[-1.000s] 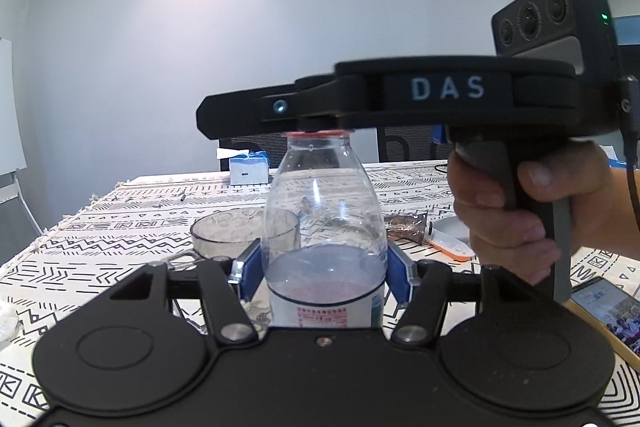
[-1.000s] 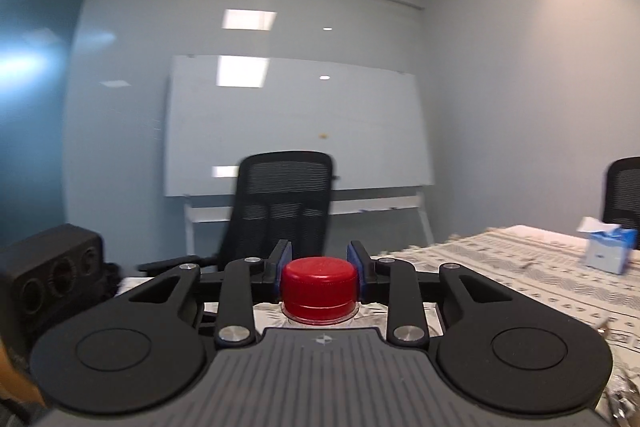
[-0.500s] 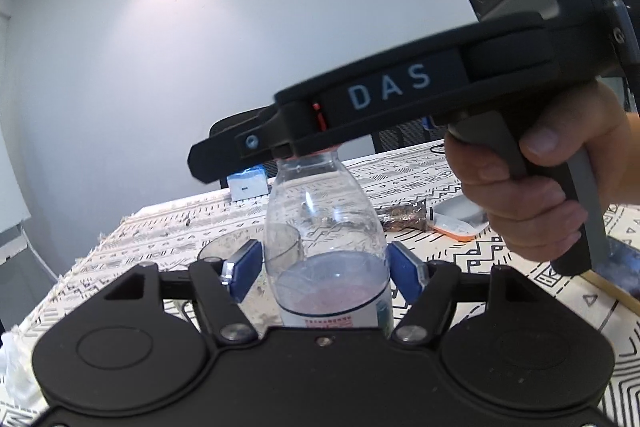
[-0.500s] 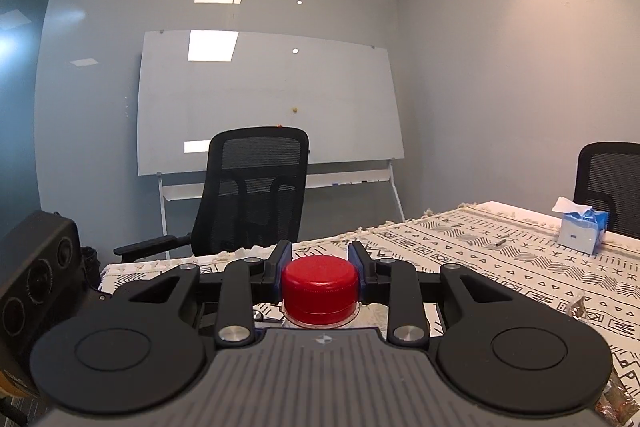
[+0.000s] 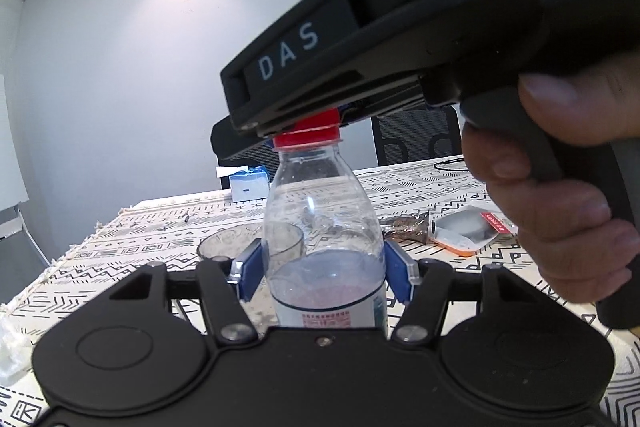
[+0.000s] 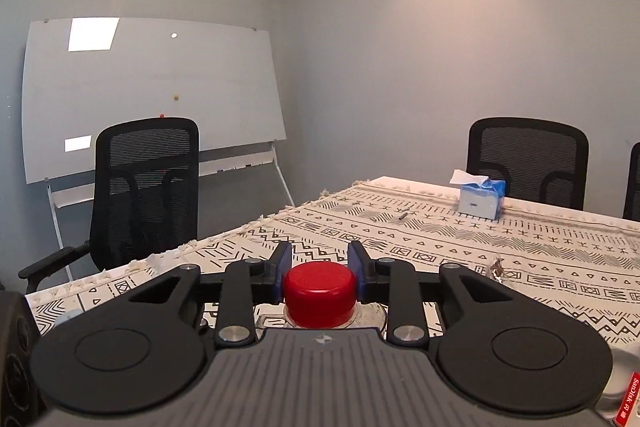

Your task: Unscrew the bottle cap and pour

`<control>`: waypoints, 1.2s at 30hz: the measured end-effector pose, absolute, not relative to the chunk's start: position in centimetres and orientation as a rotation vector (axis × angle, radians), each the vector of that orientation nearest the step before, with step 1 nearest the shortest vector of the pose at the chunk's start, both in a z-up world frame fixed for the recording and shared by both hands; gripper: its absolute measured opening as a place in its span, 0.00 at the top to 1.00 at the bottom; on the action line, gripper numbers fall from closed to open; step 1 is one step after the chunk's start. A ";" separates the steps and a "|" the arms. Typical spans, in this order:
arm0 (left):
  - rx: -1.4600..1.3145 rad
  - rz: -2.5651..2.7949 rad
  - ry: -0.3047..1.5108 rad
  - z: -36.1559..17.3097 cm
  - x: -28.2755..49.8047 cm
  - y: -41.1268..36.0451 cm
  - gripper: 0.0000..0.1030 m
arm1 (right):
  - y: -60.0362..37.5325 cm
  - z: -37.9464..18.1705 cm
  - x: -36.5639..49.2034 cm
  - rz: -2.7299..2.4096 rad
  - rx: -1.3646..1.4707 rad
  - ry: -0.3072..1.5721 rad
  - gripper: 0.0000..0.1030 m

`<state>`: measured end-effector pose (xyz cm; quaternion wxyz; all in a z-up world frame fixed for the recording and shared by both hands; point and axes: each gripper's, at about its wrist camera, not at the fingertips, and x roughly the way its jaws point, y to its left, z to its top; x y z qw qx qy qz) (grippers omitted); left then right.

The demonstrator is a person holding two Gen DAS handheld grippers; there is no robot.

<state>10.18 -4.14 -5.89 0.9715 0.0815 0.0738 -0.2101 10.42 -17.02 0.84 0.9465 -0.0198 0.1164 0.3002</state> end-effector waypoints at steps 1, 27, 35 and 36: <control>0.163 -0.431 0.150 -5.9 10.2 -4.0 0.38 | -17.3 0.7 10.6 0.638 -0.041 0.231 0.72; 0.164 -0.452 0.146 -6.5 12.0 -1.6 0.37 | -18.4 3.9 12.5 0.825 -0.147 0.288 0.47; 0.164 -0.445 0.145 -6.3 10.5 -2.5 0.37 | -18.2 3.6 11.7 0.680 -0.076 0.323 0.47; 0.163 -0.446 0.146 -6.3 10.4 -2.9 0.37 | -18.4 3.5 11.7 0.670 -0.066 0.331 0.47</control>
